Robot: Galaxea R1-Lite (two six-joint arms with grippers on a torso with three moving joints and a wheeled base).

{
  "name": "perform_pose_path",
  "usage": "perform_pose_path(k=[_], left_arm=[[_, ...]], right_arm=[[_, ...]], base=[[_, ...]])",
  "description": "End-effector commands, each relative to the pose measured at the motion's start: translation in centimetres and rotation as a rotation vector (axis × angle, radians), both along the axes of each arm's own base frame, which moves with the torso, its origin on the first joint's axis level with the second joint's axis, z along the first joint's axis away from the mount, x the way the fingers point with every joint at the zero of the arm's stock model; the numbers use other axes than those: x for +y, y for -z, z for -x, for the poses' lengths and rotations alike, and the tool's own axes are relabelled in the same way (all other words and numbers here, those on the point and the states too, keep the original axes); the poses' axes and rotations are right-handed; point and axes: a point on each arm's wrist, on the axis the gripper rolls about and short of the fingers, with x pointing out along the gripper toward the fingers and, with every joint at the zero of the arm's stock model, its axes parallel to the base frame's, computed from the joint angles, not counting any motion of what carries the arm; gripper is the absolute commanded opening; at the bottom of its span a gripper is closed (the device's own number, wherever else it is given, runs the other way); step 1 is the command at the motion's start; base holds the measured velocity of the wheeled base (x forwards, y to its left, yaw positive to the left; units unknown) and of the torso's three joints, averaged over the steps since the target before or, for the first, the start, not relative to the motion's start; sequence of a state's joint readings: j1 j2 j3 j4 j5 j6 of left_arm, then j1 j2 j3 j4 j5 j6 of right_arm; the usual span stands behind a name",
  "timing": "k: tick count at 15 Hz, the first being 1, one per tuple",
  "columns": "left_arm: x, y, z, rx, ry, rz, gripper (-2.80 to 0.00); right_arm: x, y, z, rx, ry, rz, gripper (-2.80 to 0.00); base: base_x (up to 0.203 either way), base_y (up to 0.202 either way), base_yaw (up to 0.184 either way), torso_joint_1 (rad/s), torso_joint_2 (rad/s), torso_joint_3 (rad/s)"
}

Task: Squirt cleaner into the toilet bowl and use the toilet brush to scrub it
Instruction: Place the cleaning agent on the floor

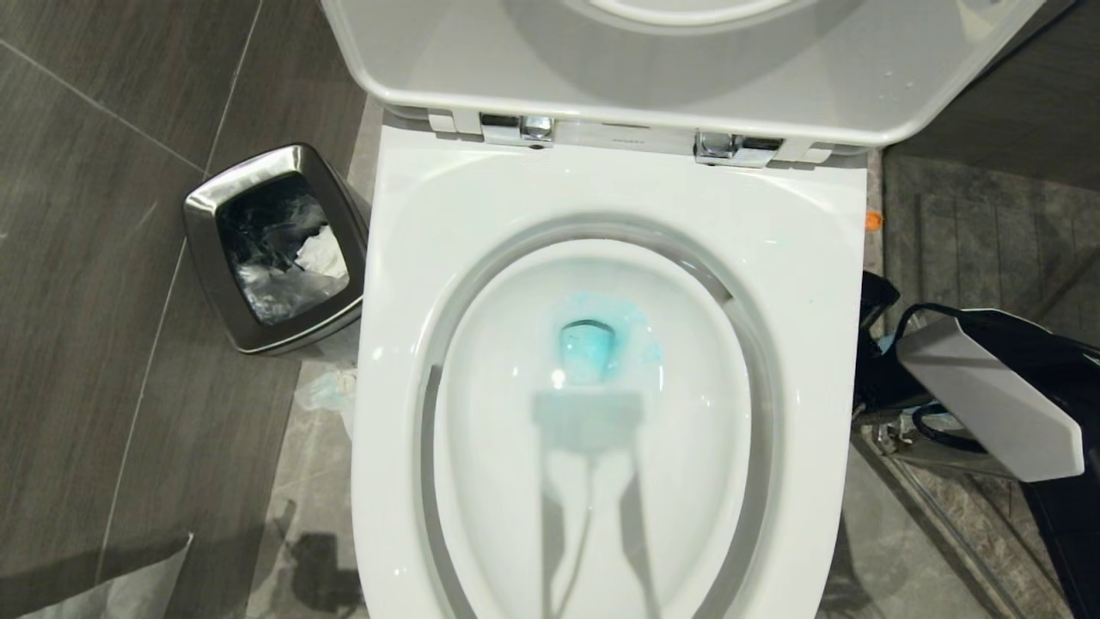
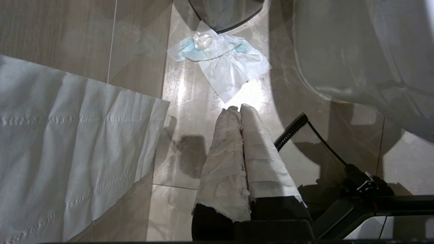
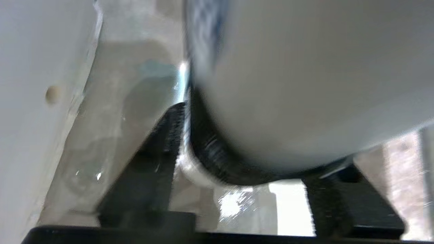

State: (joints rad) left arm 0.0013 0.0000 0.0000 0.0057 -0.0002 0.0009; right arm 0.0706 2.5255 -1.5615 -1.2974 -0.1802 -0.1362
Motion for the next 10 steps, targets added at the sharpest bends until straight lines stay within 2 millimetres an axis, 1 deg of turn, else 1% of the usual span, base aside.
perform_pose_path(k=[1, 3, 5, 8, 10], left_arm=[[0.0, 0.0, 0.0, 0.0, -0.002, -0.001, -2.8], [0.0, 0.0, 0.0, 0.0, 0.0, 0.0, -2.8], [0.0, 0.0, 0.0, 0.0, 0.0, -0.001, -2.8], [0.0, 0.0, 0.0, 0.0, 0.0, -0.001, -2.8], [0.0, 0.0, 0.0, 0.0, 0.0, -0.001, -2.8]], right_arm=[[0.1, -0.2, 0.1, -0.015, -0.002, -0.002, 0.0], [0.1, -0.7, 0.2, -0.025, -0.003, -0.003, 0.0], [0.1, -0.9, 1.0, -0.006, -0.004, -0.001, 0.0], [0.1, -1.5, 3.1, 0.042, -0.01, 0.003, 0.0], [0.4, -1.3, 5.2, 0.089, -0.023, 0.005, 0.0]], base=[[0.0, 0.0, 0.0, 0.0, 0.0, 0.0], [0.0, 0.0, 0.0, 0.0, 0.0, 0.0], [0.0, 0.0, 0.0, 0.0, 0.0, 0.0], [0.0, 0.0, 0.0, 0.0, 0.0, 0.0], [0.0, 0.0, 0.0, 0.0, 0.0, 0.0]])
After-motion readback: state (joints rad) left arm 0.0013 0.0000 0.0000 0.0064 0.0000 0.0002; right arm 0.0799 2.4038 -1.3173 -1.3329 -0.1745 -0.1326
